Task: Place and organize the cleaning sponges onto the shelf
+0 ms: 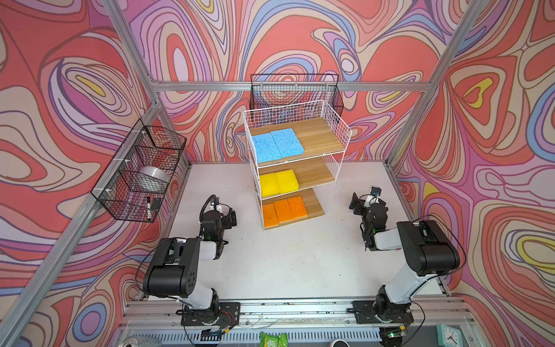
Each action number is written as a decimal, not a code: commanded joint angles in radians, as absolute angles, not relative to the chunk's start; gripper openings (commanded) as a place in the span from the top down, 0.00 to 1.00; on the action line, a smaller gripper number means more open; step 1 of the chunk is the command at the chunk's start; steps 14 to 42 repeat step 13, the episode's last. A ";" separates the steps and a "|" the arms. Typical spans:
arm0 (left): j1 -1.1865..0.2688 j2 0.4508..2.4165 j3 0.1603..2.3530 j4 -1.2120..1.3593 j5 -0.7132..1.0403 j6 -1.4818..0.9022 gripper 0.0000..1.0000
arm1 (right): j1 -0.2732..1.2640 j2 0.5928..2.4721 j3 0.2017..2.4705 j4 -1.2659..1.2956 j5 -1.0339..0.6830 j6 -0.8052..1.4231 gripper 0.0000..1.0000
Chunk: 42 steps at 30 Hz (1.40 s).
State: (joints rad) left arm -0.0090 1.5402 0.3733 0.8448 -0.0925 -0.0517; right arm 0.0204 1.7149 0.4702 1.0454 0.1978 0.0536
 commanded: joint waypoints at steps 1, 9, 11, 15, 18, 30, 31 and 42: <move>-0.014 1.536 0.381 0.867 -0.084 -0.029 0.00 | 0.018 1.710 0.455 0.985 0.204 0.051 0.02; -0.055 1.543 0.356 0.930 -0.164 -0.005 0.00 | 0.026 1.714 0.463 0.974 0.210 0.046 0.02; -0.055 1.543 0.357 0.930 -0.164 -0.004 0.00 | 0.026 1.713 0.461 0.975 0.210 0.046 0.02; -0.055 1.544 0.357 0.930 -0.164 -0.003 0.00 | 0.026 1.712 0.459 0.981 0.209 0.046 0.02; -0.055 1.544 0.357 0.930 -0.164 -0.003 0.00 | 0.026 1.712 0.459 0.981 0.209 0.046 0.02; -0.055 1.544 0.357 0.930 -0.164 -0.003 0.00 | 0.026 1.712 0.459 0.981 0.209 0.046 0.02; -0.055 1.544 0.357 0.930 -0.164 -0.003 0.00 | 0.026 1.712 0.459 0.981 0.209 0.046 0.02; -0.055 1.544 0.357 0.930 -0.164 -0.003 0.00 | 0.026 1.712 0.459 0.981 0.209 0.046 0.02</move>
